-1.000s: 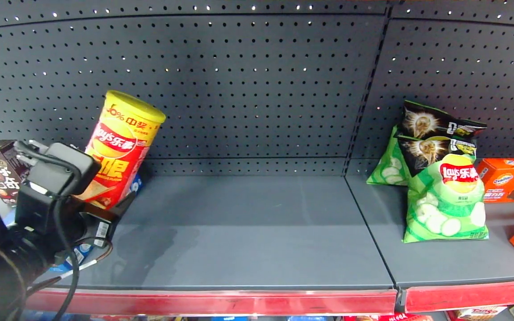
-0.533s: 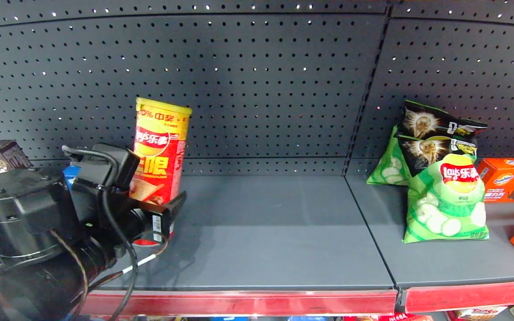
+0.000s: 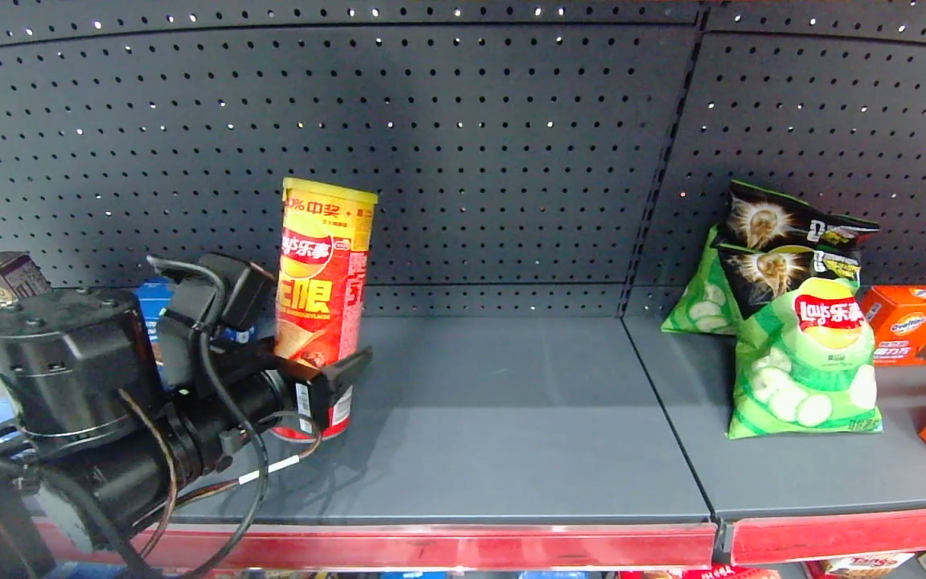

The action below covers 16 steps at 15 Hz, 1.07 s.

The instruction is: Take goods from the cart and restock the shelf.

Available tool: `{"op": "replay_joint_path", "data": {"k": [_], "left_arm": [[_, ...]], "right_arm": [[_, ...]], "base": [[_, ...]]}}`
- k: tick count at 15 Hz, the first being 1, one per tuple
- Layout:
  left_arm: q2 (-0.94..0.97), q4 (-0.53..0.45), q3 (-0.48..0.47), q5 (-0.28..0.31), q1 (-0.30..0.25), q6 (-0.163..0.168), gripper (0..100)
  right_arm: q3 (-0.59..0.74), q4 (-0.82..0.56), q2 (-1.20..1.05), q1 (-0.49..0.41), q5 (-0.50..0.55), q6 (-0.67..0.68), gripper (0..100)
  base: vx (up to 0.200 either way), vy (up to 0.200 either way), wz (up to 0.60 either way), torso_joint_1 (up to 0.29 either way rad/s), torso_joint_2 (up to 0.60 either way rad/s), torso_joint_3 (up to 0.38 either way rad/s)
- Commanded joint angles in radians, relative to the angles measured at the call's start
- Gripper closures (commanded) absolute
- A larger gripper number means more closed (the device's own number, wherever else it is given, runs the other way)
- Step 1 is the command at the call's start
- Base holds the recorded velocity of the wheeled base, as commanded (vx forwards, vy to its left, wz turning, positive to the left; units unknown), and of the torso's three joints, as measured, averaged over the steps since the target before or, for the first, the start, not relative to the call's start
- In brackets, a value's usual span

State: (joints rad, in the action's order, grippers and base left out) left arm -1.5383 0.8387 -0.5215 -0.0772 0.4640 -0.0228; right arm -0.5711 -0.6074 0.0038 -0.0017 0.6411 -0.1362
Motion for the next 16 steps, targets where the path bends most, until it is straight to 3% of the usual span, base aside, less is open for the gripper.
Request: {"op": "replay_joint_path", "data": {"k": [1, 5, 6, 8, 9, 10, 11, 13, 14, 15, 16], "left_arm": [[-0.034, 0.0, -0.026, 0.001, -0.007, 0.0, 100], [-0.065, 0.002, -0.026, 0.019, -0.001, 0.003, 100], [-0.083, 0.005, -0.023, -0.004, -0.001, 0.046, 100], [-0.095, 0.007, -0.025, -0.009, -0.002, 0.083, 100], [-0.1, 0.008, -0.023, -0.024, -0.002, 0.124, 100], [-0.102, 0.007, -0.026, -0.062, -0.005, 0.156, 100], [-0.102, 0.007, -0.025, -0.082, -0.007, 0.162, 100], [-0.102, 0.013, -0.035, -0.119, -0.01, 0.156, 100], [-0.1, 0.013, -0.051, -0.133, -0.01, 0.135, 100], [-0.097, 0.011, -0.045, -0.134, -0.008, 0.073, 100], [-0.092, 0.023, -0.031, -0.134, -0.001, 0.035, 100]], "right_arm": [[0.003, 0.0, 0.001, 0.0, -0.004, -0.002, 100], [0.011, 0.003, 0.001, 0.0, -0.017, -0.003, 100], [0.01, 0.008, 0.001, 0.0, -0.023, -0.003, 100], [0.01, 0.009, -0.001, 0.0, -0.038, -0.003, 100], [0.003, 0.009, 0.001, 0.0, -0.038, -0.003, 100], [-0.001, 0.009, 0.001, 0.0, -0.037, -0.003, 100], [-0.004, 0.009, 0.001, 0.0, -0.037, -0.003, 100], [-0.013, 0.008, 0.001, 0.0, -0.037, -0.005, 100], [-0.013, 0.008, 0.001, 0.0, -0.037, -0.006, 100], [-0.013, 0.008, 0.001, 0.0, -0.037, -0.006, 100], [-0.013, 0.009, 0.001, 0.0, -0.037, -0.01, 100]], "base": [[0.0, 0.0, 0.0, 0.0, 0.0, 0.0], [0.0, 0.0, 0.0, 0.0, 0.0, 0.0], [0.0, 0.0, 0.0, 0.0, 0.0, 0.0], [0.0, 0.0, 0.0, 0.0, 0.0, 0.0], [0.0, 0.0, 0.0, 0.0, 0.0, 0.0], [0.0, 0.0, 0.0, 0.0, 0.0, 0.0], [0.0, 0.0, 0.0, 0.0, 0.0, 0.0], [0.0, 0.0, 0.0, 0.0, 0.0, 0.0], [0.0, 0.0, 0.0, 0.0, 0.0, 0.0], [0.0, 0.0, 0.0, 0.0, 0.0, 0.0], [0.0, 0.0, 0.0, 0.0, 0.0, 0.0]]}}
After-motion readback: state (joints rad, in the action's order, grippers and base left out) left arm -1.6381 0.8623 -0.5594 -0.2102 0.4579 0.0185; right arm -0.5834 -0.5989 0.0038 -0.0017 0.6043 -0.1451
